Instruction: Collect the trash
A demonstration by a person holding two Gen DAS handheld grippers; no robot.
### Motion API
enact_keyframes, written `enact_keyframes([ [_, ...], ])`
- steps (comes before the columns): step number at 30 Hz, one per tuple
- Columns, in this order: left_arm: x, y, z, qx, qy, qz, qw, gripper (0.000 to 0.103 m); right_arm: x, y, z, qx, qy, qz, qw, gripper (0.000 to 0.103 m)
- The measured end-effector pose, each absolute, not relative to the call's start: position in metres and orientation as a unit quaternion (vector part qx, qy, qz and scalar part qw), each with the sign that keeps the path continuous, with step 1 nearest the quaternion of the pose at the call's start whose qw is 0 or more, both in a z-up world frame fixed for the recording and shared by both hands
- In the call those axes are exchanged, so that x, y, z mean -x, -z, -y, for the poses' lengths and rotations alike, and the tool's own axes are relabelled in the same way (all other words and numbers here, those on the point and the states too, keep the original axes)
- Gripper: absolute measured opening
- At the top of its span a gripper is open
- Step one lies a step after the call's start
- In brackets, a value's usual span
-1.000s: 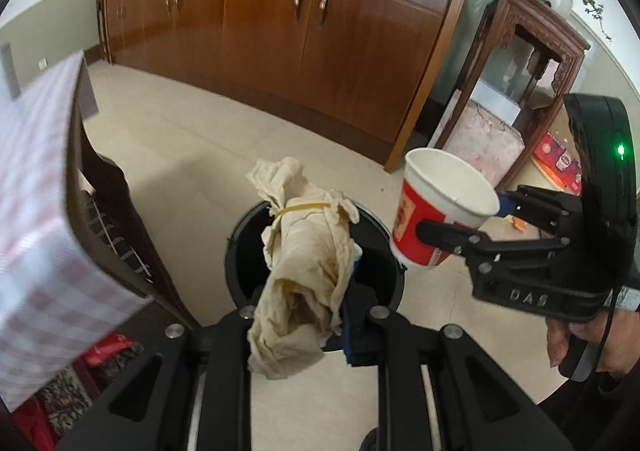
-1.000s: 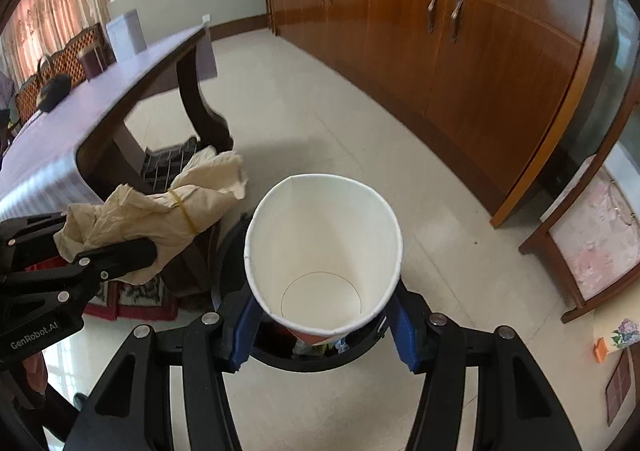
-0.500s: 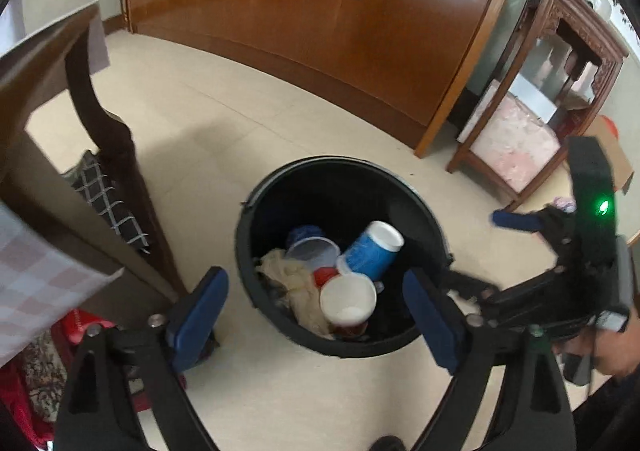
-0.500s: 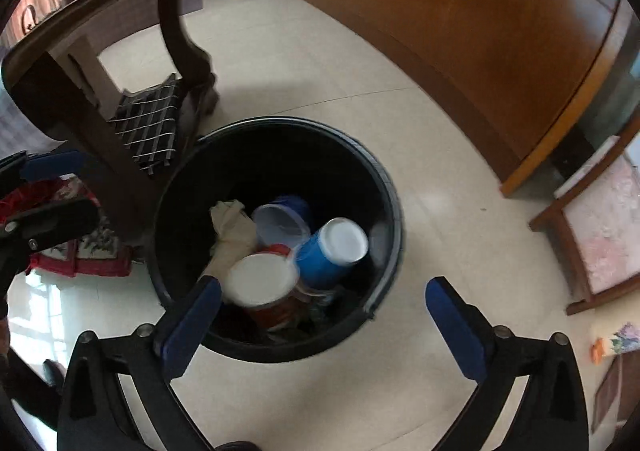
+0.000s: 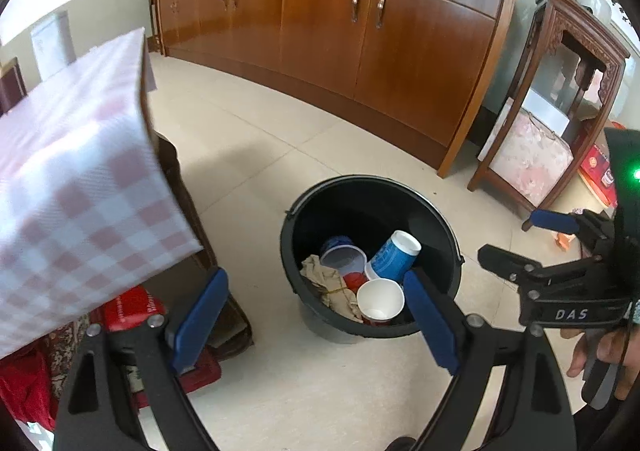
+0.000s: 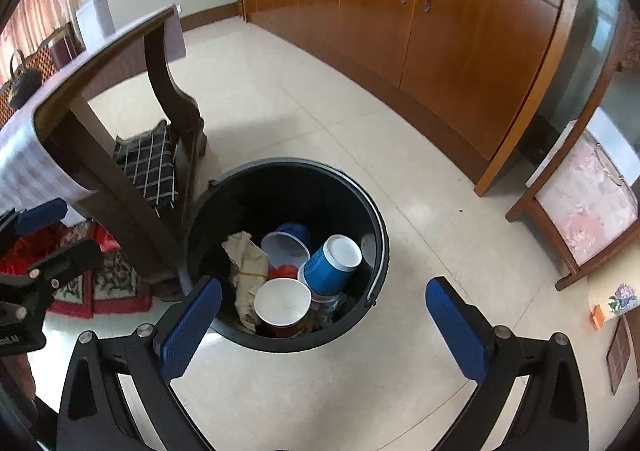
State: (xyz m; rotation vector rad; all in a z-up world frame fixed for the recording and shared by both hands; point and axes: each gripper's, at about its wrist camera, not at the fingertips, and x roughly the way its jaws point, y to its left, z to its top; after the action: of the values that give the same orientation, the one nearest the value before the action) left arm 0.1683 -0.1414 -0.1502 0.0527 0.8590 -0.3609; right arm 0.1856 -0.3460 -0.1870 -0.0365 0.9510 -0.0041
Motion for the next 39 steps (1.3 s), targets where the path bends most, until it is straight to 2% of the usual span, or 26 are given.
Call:
enact_keyframes([
  [24,-0.060,0.035,0.085,-0.036,0.124,-0.314,0.940,0.091,-0.055,0.034,0.280,0.020,0.017,-0.347,0.937,0.103],
  [39,0.004,-0.017,0.064,-0.031,0.101,-0.260,0.960,0.092,0.018,-0.031,0.246,0.032,0.000,-0.287,0.957,0.103],
])
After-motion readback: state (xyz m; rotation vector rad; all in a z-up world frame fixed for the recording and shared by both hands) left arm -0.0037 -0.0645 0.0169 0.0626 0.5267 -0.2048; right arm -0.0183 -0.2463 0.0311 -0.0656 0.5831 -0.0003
